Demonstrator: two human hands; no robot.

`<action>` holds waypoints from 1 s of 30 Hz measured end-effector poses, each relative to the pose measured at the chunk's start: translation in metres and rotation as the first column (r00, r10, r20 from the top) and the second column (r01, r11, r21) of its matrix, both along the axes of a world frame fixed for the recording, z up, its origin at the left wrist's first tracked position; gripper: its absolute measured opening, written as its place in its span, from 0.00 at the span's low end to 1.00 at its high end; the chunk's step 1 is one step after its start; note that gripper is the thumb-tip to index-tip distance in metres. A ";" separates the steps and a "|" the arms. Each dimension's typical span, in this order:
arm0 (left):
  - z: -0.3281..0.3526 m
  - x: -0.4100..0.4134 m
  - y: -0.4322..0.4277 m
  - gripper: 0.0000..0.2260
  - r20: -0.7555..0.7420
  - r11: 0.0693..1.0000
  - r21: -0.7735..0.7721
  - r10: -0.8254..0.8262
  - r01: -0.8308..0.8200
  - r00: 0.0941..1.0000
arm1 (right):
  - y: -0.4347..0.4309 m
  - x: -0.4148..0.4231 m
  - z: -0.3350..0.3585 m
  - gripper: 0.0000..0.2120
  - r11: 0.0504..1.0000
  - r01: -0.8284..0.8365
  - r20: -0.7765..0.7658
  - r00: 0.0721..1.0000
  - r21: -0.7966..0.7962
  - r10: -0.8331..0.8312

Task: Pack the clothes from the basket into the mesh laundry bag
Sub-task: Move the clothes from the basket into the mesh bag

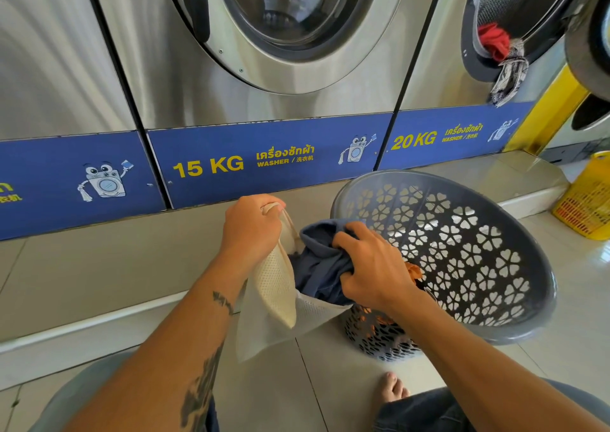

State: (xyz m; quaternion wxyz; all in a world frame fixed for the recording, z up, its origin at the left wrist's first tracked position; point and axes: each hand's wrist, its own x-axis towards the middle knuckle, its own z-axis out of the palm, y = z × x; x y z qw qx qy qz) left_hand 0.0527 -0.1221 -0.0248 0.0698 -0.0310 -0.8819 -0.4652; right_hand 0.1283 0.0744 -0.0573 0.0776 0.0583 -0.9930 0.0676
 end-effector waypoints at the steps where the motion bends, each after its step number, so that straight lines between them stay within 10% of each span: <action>1: -0.001 -0.001 -0.001 0.12 0.003 1.000 0.002 0.013 -0.013 1.000 | 0.000 0.002 0.002 0.17 0.999 -0.039 -0.048 0.998 -0.008 0.039; 6: 0.004 0.000 0.000 0.10 0.019 0.997 0.054 -0.063 0.062 0.998 | -0.014 0.013 0.006 0.17 0.961 -0.259 -0.217 0.937 0.091 0.273; 11: 0.004 0.009 0.006 0.10 0.008 0.989 0.048 -0.144 0.143 0.990 | -0.030 0.010 -0.001 0.19 0.926 -0.332 0.002 0.941 0.177 0.337; 18: 0.007 0.010 -0.006 0.10 -0.008 0.992 0.060 -0.114 0.114 0.993 | -0.008 0.008 0.002 0.49 0.997 0.044 0.219 0.974 0.071 -0.058; 30: -0.020 0.031 -0.005 0.12 0.144 0.990 -0.034 -0.131 0.137 0.981 | -0.033 0.010 0.020 0.18 0.971 -0.078 -0.049 0.995 0.225 0.091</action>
